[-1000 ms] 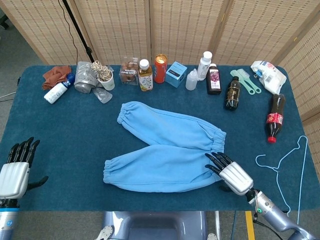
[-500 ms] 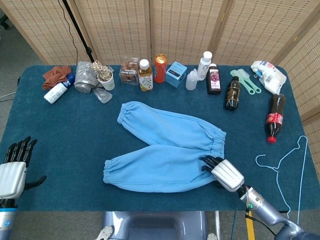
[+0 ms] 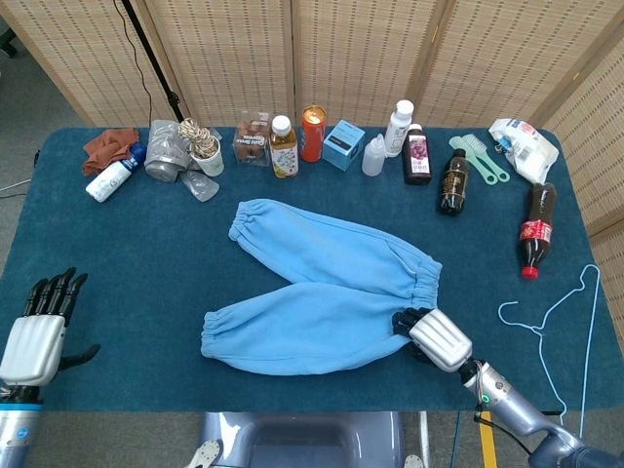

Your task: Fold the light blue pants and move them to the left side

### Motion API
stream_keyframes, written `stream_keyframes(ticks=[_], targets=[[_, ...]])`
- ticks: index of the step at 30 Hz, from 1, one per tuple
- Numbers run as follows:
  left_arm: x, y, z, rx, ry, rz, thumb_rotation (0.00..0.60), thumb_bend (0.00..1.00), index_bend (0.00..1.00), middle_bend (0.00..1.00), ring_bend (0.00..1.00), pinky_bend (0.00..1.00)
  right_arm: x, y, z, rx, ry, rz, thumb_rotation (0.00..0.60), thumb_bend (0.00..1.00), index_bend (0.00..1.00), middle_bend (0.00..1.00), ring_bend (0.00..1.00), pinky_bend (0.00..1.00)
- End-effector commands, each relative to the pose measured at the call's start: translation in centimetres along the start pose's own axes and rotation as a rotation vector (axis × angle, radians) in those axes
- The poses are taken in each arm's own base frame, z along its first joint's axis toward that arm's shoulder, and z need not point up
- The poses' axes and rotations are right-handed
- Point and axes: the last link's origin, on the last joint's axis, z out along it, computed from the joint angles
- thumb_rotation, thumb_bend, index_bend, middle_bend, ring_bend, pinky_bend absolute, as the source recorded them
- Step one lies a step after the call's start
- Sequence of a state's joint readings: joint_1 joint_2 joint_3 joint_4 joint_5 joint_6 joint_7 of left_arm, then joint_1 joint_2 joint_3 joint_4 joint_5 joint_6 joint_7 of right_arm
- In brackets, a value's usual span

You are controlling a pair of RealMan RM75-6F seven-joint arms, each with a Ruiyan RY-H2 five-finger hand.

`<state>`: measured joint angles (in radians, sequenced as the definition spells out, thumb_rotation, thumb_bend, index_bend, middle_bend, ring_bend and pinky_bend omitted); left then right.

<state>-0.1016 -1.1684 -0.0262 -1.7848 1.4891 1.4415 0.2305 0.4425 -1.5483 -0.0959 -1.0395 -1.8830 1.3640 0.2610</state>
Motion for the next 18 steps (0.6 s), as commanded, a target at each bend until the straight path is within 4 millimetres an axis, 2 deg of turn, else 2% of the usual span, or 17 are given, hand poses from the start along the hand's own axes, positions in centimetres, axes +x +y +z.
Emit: stream_keyframes(ticks=[1,9,18], targets=[[-1.0,1.4,0.8,-0.169,-0.059,0.006,0.6,0.0,0.0,0.0,0.0,0.0,-0.1,0.4,0.4,-0.011,-0.015,0.074,0.6,0.72,0.6,0.4,0.41,0.6],[-4.3,3.9,1.6,-0.487,-0.097,-0.045,0.6,0.0,0.0,0.0,0.0,0.0,0.4,0.9,0.9,-0.033,-0.034,0.176,0.6,0.74,0.6,0.4,0.41,0.6],[-7.0,6.3,1.4,-0.599,-0.16,-0.031,0.6,0.0,0.0,0.0,0.0,0.0,1.1,0.9,1.0,-0.035,-0.042,0.207,0.6,0.78,0.6,0.4,0.41,0.6]])
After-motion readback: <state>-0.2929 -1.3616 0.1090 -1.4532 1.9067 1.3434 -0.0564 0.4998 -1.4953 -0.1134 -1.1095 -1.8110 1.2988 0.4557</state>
